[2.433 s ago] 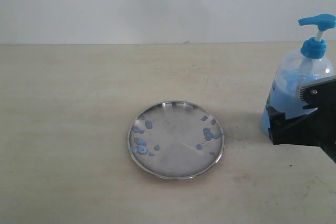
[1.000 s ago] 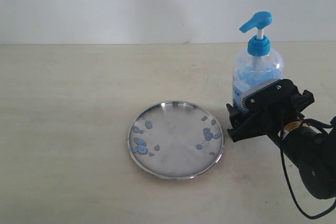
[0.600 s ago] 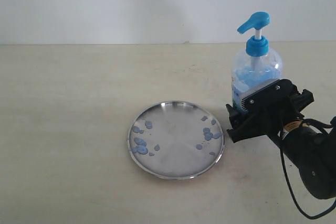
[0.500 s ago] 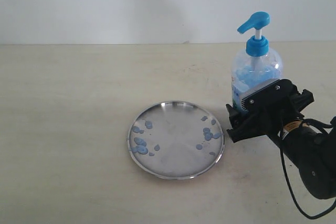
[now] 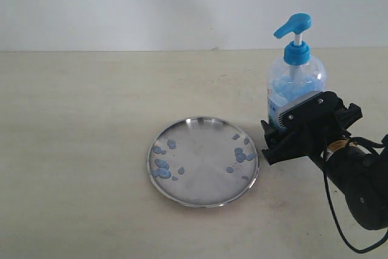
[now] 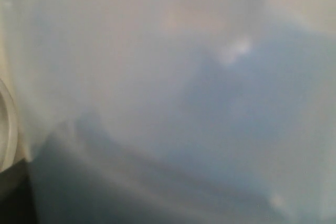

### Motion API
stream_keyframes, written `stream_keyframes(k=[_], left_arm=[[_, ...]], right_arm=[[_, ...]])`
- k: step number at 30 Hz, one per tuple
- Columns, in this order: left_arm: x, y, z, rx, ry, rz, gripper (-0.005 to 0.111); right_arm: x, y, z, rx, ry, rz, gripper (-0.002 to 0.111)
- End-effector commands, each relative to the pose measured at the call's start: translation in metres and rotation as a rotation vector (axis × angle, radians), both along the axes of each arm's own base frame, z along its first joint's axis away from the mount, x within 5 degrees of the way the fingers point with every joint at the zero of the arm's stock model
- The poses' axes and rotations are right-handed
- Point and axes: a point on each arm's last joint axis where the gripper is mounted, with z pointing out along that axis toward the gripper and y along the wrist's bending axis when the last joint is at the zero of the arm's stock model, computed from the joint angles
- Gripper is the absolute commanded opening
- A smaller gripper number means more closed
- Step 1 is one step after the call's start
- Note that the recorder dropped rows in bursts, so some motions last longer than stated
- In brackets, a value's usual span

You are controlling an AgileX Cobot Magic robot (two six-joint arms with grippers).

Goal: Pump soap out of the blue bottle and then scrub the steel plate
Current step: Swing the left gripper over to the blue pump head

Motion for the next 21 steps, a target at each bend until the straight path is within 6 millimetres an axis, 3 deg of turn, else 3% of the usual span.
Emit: stream_keyframes(k=[1, 6, 9, 12, 14, 17, 21], left_arm=[[0.0, -0.001, -0.001, 0.024, 0.01, -0.009, 0.004], [0.017, 0.001, 0.014, 0.13, 0.145, -0.02, 0.004], [0.041, 0.0, 0.046, 0.252, 0.225, -0.076, 0.004], [0.077, -0.012, 0.077, 0.373, 0.308, -0.264, 0.004], [0.11, -0.03, 0.092, 0.439, 0.309, -0.482, 0.004], [0.158, -0.064, 0.102, 0.375, 0.149, -0.76, 0.004], [0.217, -0.106, 0.084, 0.425, 0.083, -0.995, 0.004]], right_arm=[[-0.003, 0.002, -0.005, -0.054, 0.06, 0.043, 0.0], [-0.004, 0.005, -0.008, -0.068, 0.091, 0.092, 0.0], [-0.004, 0.005, -0.008, -0.068, 0.093, 0.092, 0.0], [-0.004, 0.006, -0.008, -0.076, 0.092, 0.096, 0.0], [-0.004, 0.006, -0.009, -0.076, 0.099, 0.096, 0.0], [-0.005, 0.005, -0.011, -0.079, 0.121, 0.097, 0.0], [-0.007, 0.006, -0.014, -0.084, 0.157, 0.109, 0.0]])
